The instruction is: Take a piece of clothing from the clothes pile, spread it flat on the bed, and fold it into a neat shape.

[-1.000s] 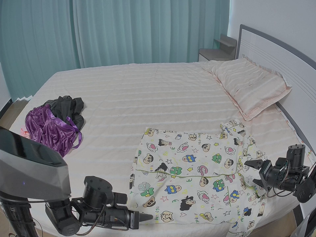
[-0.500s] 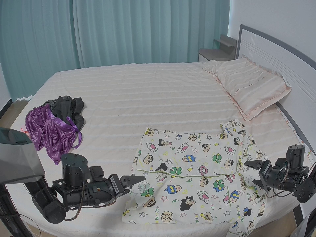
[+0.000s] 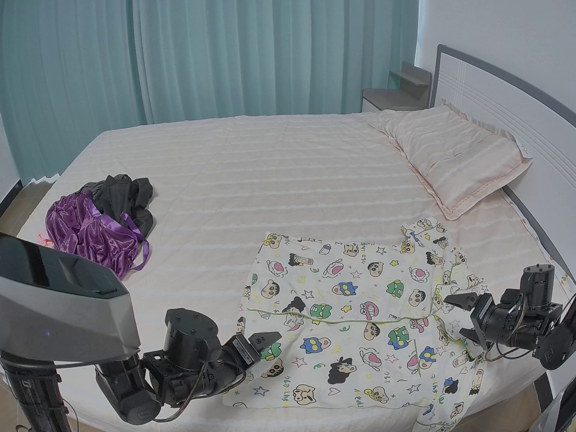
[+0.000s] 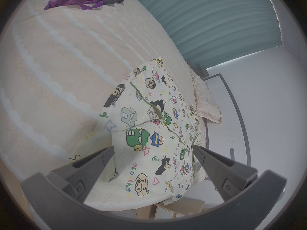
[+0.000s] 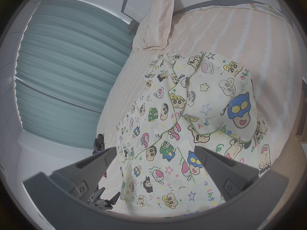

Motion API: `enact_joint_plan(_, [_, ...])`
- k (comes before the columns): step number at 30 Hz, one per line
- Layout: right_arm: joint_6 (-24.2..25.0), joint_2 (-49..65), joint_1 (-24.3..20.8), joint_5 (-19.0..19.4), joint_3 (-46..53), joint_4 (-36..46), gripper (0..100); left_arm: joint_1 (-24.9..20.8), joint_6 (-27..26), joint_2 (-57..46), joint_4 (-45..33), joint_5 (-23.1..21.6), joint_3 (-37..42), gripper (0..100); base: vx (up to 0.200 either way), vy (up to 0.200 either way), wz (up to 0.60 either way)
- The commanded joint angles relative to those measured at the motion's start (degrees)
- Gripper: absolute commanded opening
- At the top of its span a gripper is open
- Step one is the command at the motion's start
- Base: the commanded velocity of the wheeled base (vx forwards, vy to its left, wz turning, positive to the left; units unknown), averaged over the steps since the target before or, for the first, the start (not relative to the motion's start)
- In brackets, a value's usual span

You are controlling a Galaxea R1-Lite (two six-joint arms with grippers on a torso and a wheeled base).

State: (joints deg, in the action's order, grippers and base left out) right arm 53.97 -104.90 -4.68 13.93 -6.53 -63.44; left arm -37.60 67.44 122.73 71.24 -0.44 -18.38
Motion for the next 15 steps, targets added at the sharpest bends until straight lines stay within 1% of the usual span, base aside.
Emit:
enact_joint_plan(1, [0.0,0.0,0.0,0.0,0.0,0.0,100,-2.0,0.7,2.1,-0.1,1.1,-0.4,100,0.000,0.000,0.00])
enact_joint_plan(3, [0.0,0.0,0.0,0.0,0.0,0.0,100,-2.0,0.7,2.1,-0.1,1.3,-0.4,100,0.000,0.000,0.00])
enact_joint_plan(7, [0.0,0.0,0.0,0.0,0.0,0.0,100,-2.1,0.6,3.1,-0.1,3.4,-0.7,100,0.000,0.000,0.00])
enact_joint_plan(15, [0.0,0.0,-0.1,0.0,0.0,0.0,100,-2.2,0.5,3.1,-2.3,4.8,-0.7,100,0.000,0.000,0.00])
